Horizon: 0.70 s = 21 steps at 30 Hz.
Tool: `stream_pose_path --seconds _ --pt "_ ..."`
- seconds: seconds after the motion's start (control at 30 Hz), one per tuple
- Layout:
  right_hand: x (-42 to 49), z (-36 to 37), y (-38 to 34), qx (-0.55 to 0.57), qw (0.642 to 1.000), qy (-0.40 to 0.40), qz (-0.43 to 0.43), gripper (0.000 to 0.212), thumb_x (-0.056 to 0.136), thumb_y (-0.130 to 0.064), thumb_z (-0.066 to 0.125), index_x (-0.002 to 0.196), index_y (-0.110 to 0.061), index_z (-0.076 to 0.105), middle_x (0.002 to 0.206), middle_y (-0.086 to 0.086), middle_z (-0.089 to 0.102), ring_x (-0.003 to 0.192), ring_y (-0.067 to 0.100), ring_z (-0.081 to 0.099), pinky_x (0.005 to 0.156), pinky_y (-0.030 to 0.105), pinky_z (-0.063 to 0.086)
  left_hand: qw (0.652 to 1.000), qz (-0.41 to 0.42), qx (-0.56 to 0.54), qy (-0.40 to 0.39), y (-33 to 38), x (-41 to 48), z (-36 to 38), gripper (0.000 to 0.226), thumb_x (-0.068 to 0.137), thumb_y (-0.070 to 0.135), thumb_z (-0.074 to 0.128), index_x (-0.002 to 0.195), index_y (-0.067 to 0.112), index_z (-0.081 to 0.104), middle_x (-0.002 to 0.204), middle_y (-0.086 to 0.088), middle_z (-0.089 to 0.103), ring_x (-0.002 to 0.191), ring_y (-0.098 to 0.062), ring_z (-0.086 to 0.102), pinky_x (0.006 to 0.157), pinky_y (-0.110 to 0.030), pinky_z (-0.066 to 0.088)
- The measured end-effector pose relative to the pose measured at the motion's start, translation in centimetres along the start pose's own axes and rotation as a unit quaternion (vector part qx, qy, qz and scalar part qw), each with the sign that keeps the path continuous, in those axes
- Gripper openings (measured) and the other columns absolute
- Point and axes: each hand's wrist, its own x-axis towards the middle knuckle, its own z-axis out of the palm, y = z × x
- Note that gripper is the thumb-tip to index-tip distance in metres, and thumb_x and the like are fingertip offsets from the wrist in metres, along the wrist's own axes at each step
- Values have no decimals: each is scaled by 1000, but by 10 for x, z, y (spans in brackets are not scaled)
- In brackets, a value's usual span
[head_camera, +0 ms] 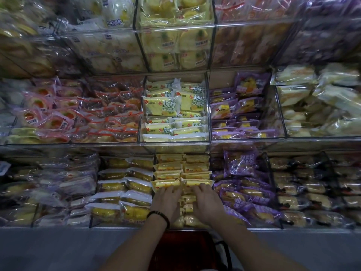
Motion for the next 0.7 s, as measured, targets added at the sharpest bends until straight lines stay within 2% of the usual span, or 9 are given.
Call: stream_pose_path --seconds 0.1,0.17,0.3,0.43,0.57,0.7 --pt "-2 -13 5 39 999 0 15 46 92 -22 55 137 -18 54 129 5 59 124 28 52 98 40 48 1000 6 -17 5 2 -5 -2 55 98 28 52 152 34 39 143 2 53 127 -26 52 105 -40 46" --pt "-6 -21 8 86 996 19 35 39 94 -24 56 132 -22 56 127 1 59 122 23 53 94 39 51 999 6 -52 0 8 -6 -3 46 100 32 51 146 33 46 142 3 54 122 -25 58 97 -40 52" --pt "-15 -30 26 154 984 46 82 26 92 -32 56 117 -28 62 111 -7 65 104 16 62 83 37 55 990 -5 -139 26 29 -9 -2 31 99 33 55 129 37 59 138 11 54 117 -16 60 85 -29 50" --pt "-26 -33 56 214 967 69 122 9 92 -23 58 97 -26 65 91 -6 68 86 17 66 71 32 48 979 -37 -201 20 57 -8 2 20 99 40 56 118 42 61 117 13 61 104 -12 61 84 -34 56" --pt "-38 -34 94 237 961 56 130 17 92 -27 60 106 -30 70 98 -13 73 90 8 70 79 29 55 965 -51 -256 21 87 -6 4 17 97 39 59 113 40 66 110 15 62 100 -10 61 84 -31 54" --pt "-47 -56 125 227 961 49 146 16 93 -16 66 107 -23 71 91 -11 68 82 10 63 64 20 40 959 -34 -280 14 111 -7 1 12 95 34 63 107 35 68 104 12 68 95 -12 65 82 -31 53"
